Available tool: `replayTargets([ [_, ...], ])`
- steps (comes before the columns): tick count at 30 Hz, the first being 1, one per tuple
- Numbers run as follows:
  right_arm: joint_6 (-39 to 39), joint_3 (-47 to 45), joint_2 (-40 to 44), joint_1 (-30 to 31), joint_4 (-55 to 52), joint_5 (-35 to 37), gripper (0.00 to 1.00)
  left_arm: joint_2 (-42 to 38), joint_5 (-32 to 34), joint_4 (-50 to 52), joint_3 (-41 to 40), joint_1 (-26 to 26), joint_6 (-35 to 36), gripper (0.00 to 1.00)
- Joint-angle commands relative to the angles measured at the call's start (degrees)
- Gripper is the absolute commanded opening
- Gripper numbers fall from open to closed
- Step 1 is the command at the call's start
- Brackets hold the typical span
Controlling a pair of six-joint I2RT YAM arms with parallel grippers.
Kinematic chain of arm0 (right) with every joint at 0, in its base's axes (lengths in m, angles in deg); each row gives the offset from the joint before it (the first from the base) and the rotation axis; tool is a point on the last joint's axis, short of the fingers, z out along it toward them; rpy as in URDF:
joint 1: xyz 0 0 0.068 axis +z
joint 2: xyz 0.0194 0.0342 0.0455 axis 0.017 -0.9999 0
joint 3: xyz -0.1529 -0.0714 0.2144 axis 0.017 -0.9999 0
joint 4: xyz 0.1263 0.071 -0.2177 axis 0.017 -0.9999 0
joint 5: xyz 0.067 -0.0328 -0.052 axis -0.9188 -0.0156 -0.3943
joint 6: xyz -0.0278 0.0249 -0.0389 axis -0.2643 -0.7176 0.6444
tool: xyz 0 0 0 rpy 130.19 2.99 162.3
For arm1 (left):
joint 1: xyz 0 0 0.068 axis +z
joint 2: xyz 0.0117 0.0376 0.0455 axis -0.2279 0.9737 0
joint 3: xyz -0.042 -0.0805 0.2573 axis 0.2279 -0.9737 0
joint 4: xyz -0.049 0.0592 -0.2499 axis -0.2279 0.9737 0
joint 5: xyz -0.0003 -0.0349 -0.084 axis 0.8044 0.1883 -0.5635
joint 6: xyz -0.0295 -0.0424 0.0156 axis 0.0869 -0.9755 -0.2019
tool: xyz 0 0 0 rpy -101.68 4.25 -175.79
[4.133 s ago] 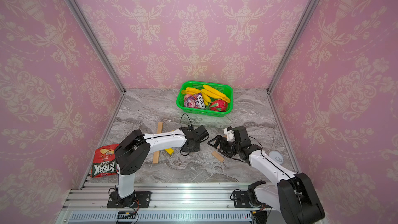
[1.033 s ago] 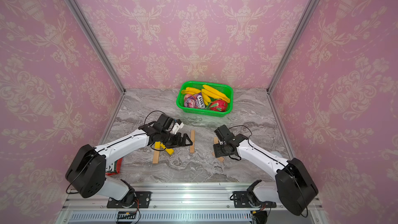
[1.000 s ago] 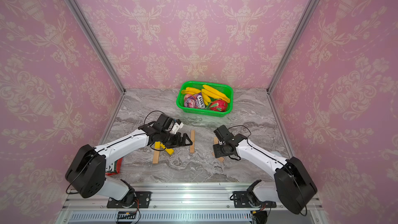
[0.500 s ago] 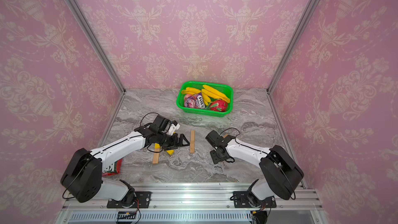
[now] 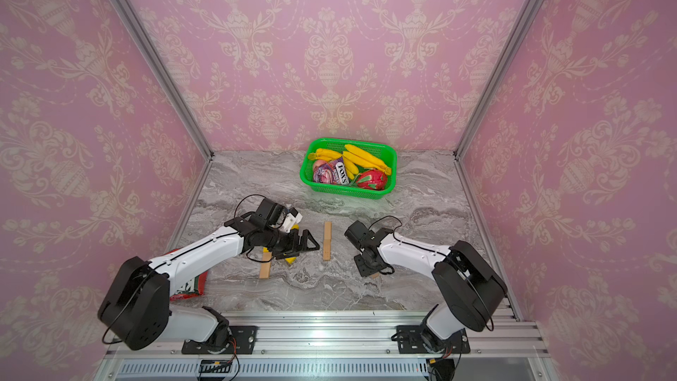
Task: Assemble the letter k with building blocks
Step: Pick up the building block from the center of the board.
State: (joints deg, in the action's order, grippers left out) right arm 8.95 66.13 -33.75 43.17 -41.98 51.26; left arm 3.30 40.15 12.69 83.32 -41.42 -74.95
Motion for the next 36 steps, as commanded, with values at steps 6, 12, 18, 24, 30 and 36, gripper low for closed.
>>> replayTargets([
  [6, -1.32, 2.06, -1.12, 1.03, -0.59, -1.27, 0.25, -2.55, -1.99, 7.38, 1.98, 3.48, 4.55, 0.99],
  [12, -4.49, 3.22, -1.69, 2.05, -0.49, -1.57, 0.23, -2.64, -3.26, 7.92, 2.18, 5.09, 5.65, 0.99],
  [18, -10.13, 3.91, -1.10, 3.67, -0.64, -1.28, 0.21, -2.20, -4.11, 7.84, 3.11, 6.14, 6.49, 0.99],
  [24, -17.58, 2.72, 0.84, 4.62, 2.96, -4.06, 0.21, -4.86, -6.02, 10.26, 2.10, 8.41, 9.12, 0.99],
  [30, -24.30, 1.76, 2.16, 6.64, 6.04, -4.10, 0.21, -5.67, -9.71, 10.38, -0.61, 12.60, 9.16, 0.99],
  [36, -30.09, 1.21, 2.71, 9.78, 7.58, -2.23, 0.21, -4.07, -12.10, 12.21, -0.71, 13.66, 12.12, 0.99],
])
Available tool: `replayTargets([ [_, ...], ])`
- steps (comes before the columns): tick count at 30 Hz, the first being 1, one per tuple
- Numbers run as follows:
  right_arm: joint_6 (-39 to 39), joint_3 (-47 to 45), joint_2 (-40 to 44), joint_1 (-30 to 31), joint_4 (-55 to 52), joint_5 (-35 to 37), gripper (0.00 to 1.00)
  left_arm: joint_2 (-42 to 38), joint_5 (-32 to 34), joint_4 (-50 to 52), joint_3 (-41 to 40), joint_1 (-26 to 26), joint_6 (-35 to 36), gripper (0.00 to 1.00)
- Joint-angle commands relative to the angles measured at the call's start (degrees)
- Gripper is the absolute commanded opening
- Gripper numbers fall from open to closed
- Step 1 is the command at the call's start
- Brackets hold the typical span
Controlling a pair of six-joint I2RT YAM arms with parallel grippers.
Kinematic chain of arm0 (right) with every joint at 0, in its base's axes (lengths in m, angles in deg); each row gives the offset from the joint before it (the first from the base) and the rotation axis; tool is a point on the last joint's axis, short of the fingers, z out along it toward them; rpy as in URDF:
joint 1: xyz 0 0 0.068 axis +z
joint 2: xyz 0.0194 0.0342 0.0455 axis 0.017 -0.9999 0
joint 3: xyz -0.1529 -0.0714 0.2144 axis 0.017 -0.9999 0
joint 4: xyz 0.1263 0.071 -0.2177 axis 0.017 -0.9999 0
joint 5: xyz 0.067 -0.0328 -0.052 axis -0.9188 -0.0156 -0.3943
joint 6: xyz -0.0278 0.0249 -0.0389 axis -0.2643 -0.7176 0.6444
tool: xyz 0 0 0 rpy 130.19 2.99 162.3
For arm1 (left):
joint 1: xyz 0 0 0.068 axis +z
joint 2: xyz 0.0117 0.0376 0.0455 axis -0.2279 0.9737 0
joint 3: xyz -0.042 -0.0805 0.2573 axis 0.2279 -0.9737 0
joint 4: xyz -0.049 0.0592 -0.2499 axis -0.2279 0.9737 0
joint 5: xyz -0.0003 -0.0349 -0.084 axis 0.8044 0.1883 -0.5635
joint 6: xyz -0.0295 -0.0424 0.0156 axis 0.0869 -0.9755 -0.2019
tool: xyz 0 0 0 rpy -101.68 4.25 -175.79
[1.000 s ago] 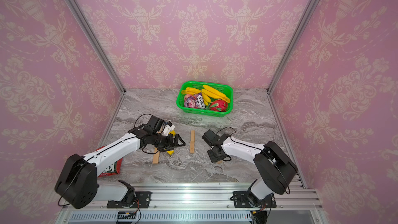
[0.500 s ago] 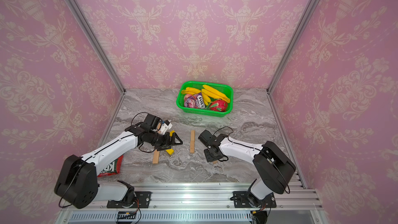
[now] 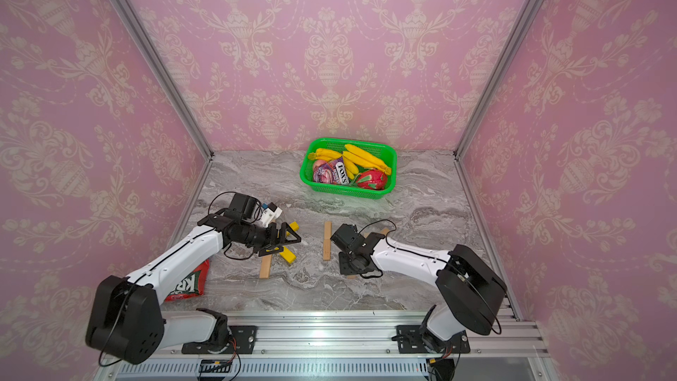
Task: Assemble the letter k with building blocks
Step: Pick up the building block from the center of the board, then assemble the building block at the center of the board.
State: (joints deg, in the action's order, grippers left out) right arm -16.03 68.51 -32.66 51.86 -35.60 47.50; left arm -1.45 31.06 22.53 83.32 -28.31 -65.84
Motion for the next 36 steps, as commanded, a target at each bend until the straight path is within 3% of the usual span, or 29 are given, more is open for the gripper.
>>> replayTargets([
  [1, -6.11, -1.56, 1.69, 1.36, 1.83, 1.50, 0.21, 0.69, -3.07, 2.42, -0.80, 0.57, 2.95, 0.99],
  [11, -13.84, -5.61, 2.44, 3.32, 10.89, 0.40, 0.21, -0.54, -3.49, 1.56, -2.84, 0.59, 1.76, 0.99],
  [29, -16.26, 8.20, -12.51, 9.07, 6.76, -1.32, 0.20, -3.04, -1.19, 2.44, -2.65, 0.62, 2.64, 0.99],
  [36, -16.96, 8.39, -12.37, 9.12, 3.69, -0.36, 0.19, -2.25, 2.04, 3.94, -2.39, 3.17, 2.64, 0.99],
])
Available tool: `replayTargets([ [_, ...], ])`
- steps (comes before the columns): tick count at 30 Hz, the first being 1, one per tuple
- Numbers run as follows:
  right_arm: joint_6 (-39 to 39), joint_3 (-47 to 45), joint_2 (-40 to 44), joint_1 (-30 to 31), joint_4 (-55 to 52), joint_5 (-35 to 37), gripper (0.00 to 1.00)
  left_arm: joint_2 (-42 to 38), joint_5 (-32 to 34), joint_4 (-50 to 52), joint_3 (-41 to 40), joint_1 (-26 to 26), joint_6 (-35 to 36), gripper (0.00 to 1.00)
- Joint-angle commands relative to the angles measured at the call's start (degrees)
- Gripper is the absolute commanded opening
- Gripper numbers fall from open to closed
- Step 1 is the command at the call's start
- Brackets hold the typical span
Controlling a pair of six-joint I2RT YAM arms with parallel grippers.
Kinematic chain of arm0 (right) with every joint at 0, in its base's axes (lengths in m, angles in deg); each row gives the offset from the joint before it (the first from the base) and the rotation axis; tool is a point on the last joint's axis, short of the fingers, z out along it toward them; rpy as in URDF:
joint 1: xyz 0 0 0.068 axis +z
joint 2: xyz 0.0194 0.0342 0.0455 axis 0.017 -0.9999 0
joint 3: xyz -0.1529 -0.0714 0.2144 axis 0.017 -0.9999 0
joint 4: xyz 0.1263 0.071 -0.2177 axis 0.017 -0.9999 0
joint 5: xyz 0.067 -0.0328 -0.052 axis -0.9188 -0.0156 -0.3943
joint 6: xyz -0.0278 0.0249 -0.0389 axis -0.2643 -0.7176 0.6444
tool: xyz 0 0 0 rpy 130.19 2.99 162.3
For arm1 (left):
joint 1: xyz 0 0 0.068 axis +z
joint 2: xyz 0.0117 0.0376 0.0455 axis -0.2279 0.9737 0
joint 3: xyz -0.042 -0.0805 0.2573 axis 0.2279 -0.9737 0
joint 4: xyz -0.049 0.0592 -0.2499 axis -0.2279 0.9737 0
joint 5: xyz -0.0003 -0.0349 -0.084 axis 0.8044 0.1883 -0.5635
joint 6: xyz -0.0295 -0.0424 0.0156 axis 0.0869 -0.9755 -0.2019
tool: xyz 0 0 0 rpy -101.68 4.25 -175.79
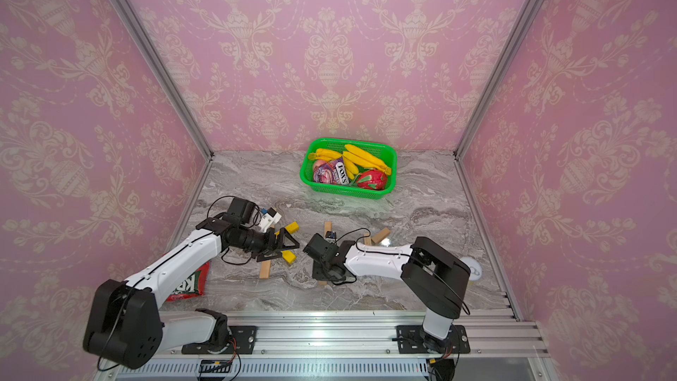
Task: Assemble the letter k with building blocks
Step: Assemble the building block at the center of the board.
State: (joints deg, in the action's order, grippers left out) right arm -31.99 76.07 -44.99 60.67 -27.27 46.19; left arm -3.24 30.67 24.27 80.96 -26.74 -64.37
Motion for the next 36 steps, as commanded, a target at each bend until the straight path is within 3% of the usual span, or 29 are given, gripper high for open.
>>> replayTargets([
  [1, -1.17, 0.71, 0.17, 0.33, -5.27, 1.03, 0.19, -0.35, 2.44, 2.19, 0.02, 1.99, 1.09, 0.99],
  [36, 1.38, 4.68, -4.69, 0.07, -10.75, 2.75, 0.21, 0.47, 1.42, 1.57, -0.16, 2.75, 0.73, 0.99],
])
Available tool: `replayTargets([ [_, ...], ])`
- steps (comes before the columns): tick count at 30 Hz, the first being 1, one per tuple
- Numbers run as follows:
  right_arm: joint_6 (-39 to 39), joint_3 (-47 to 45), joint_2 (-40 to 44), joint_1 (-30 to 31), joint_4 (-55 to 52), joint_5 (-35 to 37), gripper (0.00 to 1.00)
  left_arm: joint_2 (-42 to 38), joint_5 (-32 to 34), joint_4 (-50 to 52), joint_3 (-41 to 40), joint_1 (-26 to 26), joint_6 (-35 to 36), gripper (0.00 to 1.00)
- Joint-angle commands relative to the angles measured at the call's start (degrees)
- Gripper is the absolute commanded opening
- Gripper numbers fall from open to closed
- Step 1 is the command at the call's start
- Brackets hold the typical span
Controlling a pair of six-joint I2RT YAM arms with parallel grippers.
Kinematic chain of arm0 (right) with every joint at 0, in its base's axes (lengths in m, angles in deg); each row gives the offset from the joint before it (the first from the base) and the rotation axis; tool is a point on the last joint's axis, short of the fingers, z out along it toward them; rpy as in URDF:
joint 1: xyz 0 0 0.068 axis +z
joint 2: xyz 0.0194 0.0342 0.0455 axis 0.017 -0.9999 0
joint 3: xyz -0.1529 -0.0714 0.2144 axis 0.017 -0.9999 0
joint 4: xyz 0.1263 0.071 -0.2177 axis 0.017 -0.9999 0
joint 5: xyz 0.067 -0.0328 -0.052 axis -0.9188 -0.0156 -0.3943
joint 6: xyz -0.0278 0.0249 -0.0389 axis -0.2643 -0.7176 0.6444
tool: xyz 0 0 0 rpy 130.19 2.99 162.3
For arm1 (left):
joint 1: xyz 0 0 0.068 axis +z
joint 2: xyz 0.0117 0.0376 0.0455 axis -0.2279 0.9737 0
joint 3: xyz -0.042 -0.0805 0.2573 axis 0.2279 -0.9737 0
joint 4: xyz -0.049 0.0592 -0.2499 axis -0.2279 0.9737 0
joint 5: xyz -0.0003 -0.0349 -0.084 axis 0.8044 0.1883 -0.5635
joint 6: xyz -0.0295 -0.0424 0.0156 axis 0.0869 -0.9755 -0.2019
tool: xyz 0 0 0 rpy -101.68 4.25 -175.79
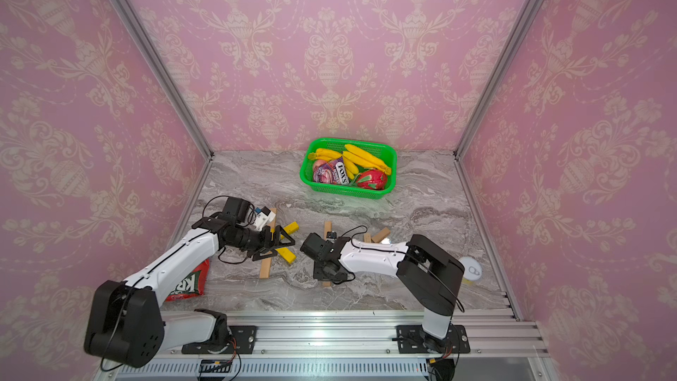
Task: Assemble the letter k with building blocks
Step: Assemble the building block at the center of the board.
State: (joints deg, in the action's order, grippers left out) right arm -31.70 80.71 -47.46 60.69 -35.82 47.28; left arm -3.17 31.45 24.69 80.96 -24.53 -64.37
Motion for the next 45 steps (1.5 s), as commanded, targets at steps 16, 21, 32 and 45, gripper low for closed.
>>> replayTargets([
  [16, 1.93, 1.32, -3.89, -0.36, -3.15, 1.87, 0.24, 0.58, 0.38, 1.07, -0.20, 0.54, 0.83, 0.99],
  [21, 2.32, 1.60, -3.91, -0.76, -4.37, 2.33, 0.24, 0.57, 0.28, 0.99, -0.20, 0.58, 0.82, 0.99],
  [32, 2.31, 2.01, -4.32, -0.85, -5.43, 3.33, 0.35, 0.67, -0.16, 0.81, -0.20, 0.54, 0.79, 0.99],
  [45, 2.84, 2.46, -4.42, -0.85, -4.39, 3.11, 0.38, 0.77, -0.27, 0.69, -0.15, 0.54, 0.84, 0.99],
])
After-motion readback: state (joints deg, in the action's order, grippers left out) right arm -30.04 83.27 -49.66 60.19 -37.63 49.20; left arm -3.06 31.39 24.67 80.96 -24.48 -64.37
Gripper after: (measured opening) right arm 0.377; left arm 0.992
